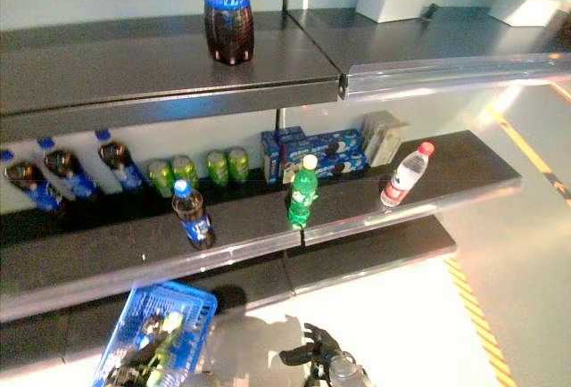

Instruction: Pick up the drink and place into the basket.

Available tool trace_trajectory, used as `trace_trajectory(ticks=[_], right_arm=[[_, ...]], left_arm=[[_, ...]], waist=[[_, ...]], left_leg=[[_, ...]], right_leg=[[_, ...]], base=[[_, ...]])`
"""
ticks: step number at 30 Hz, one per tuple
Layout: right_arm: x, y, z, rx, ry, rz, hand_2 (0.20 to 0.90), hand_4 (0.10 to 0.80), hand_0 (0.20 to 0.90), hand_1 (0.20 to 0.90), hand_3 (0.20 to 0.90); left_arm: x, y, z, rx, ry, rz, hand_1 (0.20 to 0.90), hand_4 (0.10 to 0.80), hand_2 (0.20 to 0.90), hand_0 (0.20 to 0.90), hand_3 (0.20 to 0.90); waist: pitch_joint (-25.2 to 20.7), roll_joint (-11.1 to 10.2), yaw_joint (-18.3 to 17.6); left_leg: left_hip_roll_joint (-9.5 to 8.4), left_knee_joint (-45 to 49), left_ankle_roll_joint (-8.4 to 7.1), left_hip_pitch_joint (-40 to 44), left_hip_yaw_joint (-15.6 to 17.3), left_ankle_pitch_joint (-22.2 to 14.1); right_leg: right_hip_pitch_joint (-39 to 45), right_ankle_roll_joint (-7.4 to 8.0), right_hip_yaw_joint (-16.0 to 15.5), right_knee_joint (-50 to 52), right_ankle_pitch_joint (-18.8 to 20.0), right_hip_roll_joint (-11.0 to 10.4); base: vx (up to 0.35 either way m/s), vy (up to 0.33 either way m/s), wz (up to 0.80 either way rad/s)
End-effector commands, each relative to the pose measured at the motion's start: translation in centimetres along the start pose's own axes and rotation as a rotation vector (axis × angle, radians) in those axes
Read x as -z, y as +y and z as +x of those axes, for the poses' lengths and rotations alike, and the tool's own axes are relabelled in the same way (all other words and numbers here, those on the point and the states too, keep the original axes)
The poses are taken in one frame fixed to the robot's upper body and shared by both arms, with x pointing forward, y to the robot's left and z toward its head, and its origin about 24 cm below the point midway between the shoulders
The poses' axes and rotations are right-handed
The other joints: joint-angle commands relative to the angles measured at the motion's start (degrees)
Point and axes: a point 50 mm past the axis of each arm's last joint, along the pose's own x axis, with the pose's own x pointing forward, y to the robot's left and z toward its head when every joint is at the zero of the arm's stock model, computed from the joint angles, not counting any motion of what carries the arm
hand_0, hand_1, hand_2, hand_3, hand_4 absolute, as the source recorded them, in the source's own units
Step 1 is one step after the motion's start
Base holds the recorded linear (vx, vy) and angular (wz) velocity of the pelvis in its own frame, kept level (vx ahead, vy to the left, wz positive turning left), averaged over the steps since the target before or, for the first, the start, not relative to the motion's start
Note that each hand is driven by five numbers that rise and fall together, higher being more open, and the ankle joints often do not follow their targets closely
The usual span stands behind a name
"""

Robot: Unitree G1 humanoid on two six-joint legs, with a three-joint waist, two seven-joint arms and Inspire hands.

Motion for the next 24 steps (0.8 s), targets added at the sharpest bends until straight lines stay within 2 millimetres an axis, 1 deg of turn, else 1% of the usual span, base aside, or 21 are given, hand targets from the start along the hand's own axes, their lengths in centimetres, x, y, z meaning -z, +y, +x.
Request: trace_trajectory(ticks=[1,2,3,6,8,9,10,11,12,13,14,15,16,17,18,19,20,21,22,23,24], right_arm=[[-2.7,-1.5,0.0,0.000,-0.095,-0.028,0.900,0.800,0.900,0.900,0.900],[-2.7,-1.5,0.1,-0.001,-0.093,-0.031,0.900,0.800,0.900,0.900,0.900],[-2.7,-1.4,0.2,0.002,-0.082,-0.040,0.900,0.800,0.900,0.900,0.900],[-3.1,-0.6,0.4,0.014,-0.082,-0.019,0.900,0.800,0.900,0.900,0.900],[-3.9,0.1,0.4,0.006,-0.112,-0.015,0.900,0.800,0.900,0.900,0.900],[-4.2,0.4,0.4,0.004,-0.122,-0.024,0.900,0.800,0.900,0.900,0.900],[-4.7,1.1,0.4,-0.005,-0.134,-0.022,0.900,0.800,0.900,0.900,0.900],[-4.8,1.4,0.4,-0.016,-0.145,-0.017,0.900,0.800,0.900,0.900,0.900],[-4.8,1.7,0.2,-0.034,-0.159,-0.021,0.900,0.800,0.900,0.900,0.900],[-4.8,1.8,0.0,-0.044,-0.170,-0.032,0.900,0.800,0.900,0.900,0.900],[-4.6,1.9,-0.1,-0.048,-0.175,-0.037,0.900,0.800,0.900,0.900,0.900],[-4.3,1.7,-0.2,-0.042,-0.166,-0.036,0.900,0.800,0.900,0.900,0.900],[-4.3,1.6,-0.2,-0.040,-0.163,-0.035,0.900,0.800,0.900,0.900,0.900],[-3.9,1.1,-0.1,-0.025,-0.146,-0.039,0.900,0.800,0.900,0.900,0.900],[-3.9,1.0,-0.1,-0.025,-0.146,-0.039,0.900,0.800,0.900,0.900,0.900],[-3.6,0.2,0.1,-0.016,-0.143,-0.053,0.900,0.800,0.900,0.900,0.900],[-3.6,0.1,0.1,-0.018,-0.146,-0.057,0.900,0.800,0.900,0.900,0.900],[-3.5,0.0,0.2,-0.028,-0.146,-0.077,0.900,0.800,0.900,0.900,0.900],[-3.6,0.0,0.2,-0.033,-0.141,-0.089,0.900,0.800,0.900,0.900,0.900],[-3.7,0.0,0.3,-0.047,-0.131,-0.116,0.900,0.800,0.900,0.900,0.900],[-3.9,0.2,0.3,-0.063,-0.130,-0.138,0.900,0.800,0.900,0.900,0.900]], left_arm=[[3.0,3.2,-0.9,-0.045,0.086,0.045,0.300,0.100,0.300,0.300,0.200],[3.0,3.4,-0.9,-0.048,0.086,0.041,0.300,0.100,0.300,0.300,0.200],[3.2,4.2,-1.0,-0.068,0.088,0.023,0.300,0.100,0.300,0.300,0.200],[3.4,5.4,-1.2,-0.085,0.082,-0.003,0.300,0.100,0.300,0.300,0.200],[3.2,5.5,-1.1,-0.080,0.074,-0.010,0.300,0.100,0.300,0.300,0.200],[3.1,5.4,-1.1,-0.088,0.077,-0.013,0.300,0.100,0.300,0.300,0.200],[3.0,5.2,-1.0,-0.100,0.075,-0.004,0.300,0.100,0.300,0.300,0.200],[2.7,4.9,-0.8,-0.104,0.066,0.002,0.300,0.100,0.300,0.300,0.200],[2.2,4.5,-0.6,-0.095,0.058,0.010,0.300,0.100,0.300,0.300,0.200],[1.8,4.3,-0.5,-0.081,0.055,0.018,0.300,0.100,0.300,0.300,0.200],[1.6,4.1,-0.4,-0.063,0.051,0.031,0.300,0.100,0.300,0.300,0.200],[1.3,3.5,-0.3,-0.032,0.042,0.043,0.300,0.100,0.300,0.300,0.200],[1.3,3.4,-0.3,-0.026,0.039,0.042,0.300,0.100,0.300,0.300,0.200],[1.0,2.1,-0.2,0.021,0.031,0.040,0.300,0.100,0.300,0.300,0.200],[1.0,2.1,-0.2,0.021,0.031,0.040,0.300,0.100,0.300,0.300,0.200],[0.0,-0.1,0.1,0.093,0.003,0.057,0.300,0.100,0.300,0.300,0.200],[-0.2,-0.4,0.1,0.105,-0.006,0.064,0.300,0.100,0.300,0.300,0.200],[-1.1,-1.6,0.2,0.134,-0.034,0.085,0.300,0.100,0.300,0.300,0.200],[-1.3,-1.9,0.2,0.135,-0.042,0.077,0.300,0.100,0.300,0.300,0.200],[-1.6,-2.2,0.2,0.126,-0.054,0.060,0.300,0.100,0.300,0.300,0.200],[-1.7,-2.2,0.2,0.115,-0.059,0.064,0.300,0.100,0.300,0.300,0.200]], waist=[[1.05,2.06,1.51],[0.87,2.15,1.61],[0.47,2.86,2.30],[-0.21,4.73,4.22],[0.14,4.53,5.21],[0.13,4.19,5.17],[0.03,3.54,5.13],[0.03,2.97,4.63],[0.16,2.72,3.72],[0.12,2.69,3.08],[0.20,2.60,2.33],[0.24,2.35,1.04],[0.20,2.36,0.82],[-0.16,2.41,-0.10],[0.03,2.46,-0.17],[0.11,2.42,-0.94],[0.25,2.43,-1.07],[0.29,2.20,-1.83],[0.31,1.99,-2.02],[0.18,1.99,-2.04],[0.01,1.82,-1.91]], left_leg=[[-7.96,0.66,2.25,-1.86,1.28,-0.32],[-8.60,0.10,2.42,-1.80,0.87,-0.40],[-10.94,-2.35,3.17,-0.77,-0.70,-0.94],[-16.10,-9.47,4.45,0.88,-5.70,1.81],[-17.16,-8.12,4.39,-1.02,-7.67,2.41],[-17.08,-7.11,4.92,-0.91,-8.46,1.36],[-17.68,-7.86,6.18,0.51,-10.41,0.69],[-17.41,-8.49,7.03,1.13,-9.87,0.61],[-16.62,-8.95,8.00,2.01,-9.45,0.28],[-16.04,-9.00,8.33,2.36,-9.96,-0.05],[-15.47,-9.14,8.52,2.88,-9.80,-0.43],[-14.67,-9.01,8.58,3.48,-8.96,-1.12],[-14.50,-8.93,8.57,3.52,-8.85,-1.24],[-13.88,-8.40,8.30,3.38,-9.15,-1.47],[-13.87,-8.40,8.30,3.62,-9.25,-1.52],[-12.69,-7.09,7.35,3.74,-9.63,-3.26],[-12.37,-6.94,7.10,4.00,-9.68,-3.73],[-10.63,-7.31,5.89,5.31,-10.38,-5.75],[-9.40,-7.49,5.25,6.35,-10.73,-6.56],[-6.80,-8.28,4.16,8.06,-10.91,-6.65],[-4.57,-8.66,3.12,8.42,-10.48,-6.29]], right_leg=[[3.09,2.69,-0.89,-0.79,2.53,-1.96],[3.02,2.69,-0.97,-0.86,2.61,-1.84],[3.31,2.46,-0.34,-1.13,2.46,-0.61],[4.37,1.46,-0.05,-0.46,0.89,3.97],[4.46,0.57,-0.30,1.97,-1.34,5.43],[3.92,-0.02,0.21,4.16,-3.21,5.95],[2.13,0.54,1.14,11.71,-4.04,6.89],[0.02,2.04,1.71,17.90,-2.44,7.18],[-3.41,4.02,3.12,28.52,-0.03,7.39],[-5.34,4.98,4.13,33.53,1.69,7.35],[-6.98,5.28,5.71,36.88,2.41,7.23],[-8.20,4.86,8.20,35.09,2.49,6.59],[-8.22,4.77,8.47,34.43,2.46,6.52],[-7.60,4.21,9.87,28.54,3.16,3.93],[-7.26,4.20,9.75,28.41,3.13,3.93],[-6.34,4.61,13.09,15.13,8.10,-3.40],[-6.15,4.76,13.61,12.69,9.09,-4.37],[-5.55,6.16,17.00,1.25,11.74,-6.96],[-5.49,6.93,17.95,-1.29,13.15,-7.86],[-4.44,7.47,17.74,-2.30,12.22,-7.81],[-3.55,7.95,16.97,-1.80,9.65,-7.22]], base=[[0.056,-0.142,0.07],[0.118,-0.217,-0.01],[0.122,-0.132,-0.10],[0.187,-0.198,-0.18],[0.141,-0.170,-0.24],[0.179,-0.176,-0.05],[0.164,-0.192,0.00],[0.134,-0.230,-0.01],[0.066,-0.205,-0.10],[0.059,-0.203,-0.18],[0.081,-0.241,-0.07],[0.076,-0.200,0.09],[0.101,-0.273,0.24],[0.058,-0.162,0.15],[0.107,-0.470,0.20],[0.077,-0.413,0.23],[0.191,-0.802,0.39],[0.190,-0.661,0.19],[0.232,-0.808,0.07],[0.164,-0.660,0.01],[0.128,-0.566,0.22]])
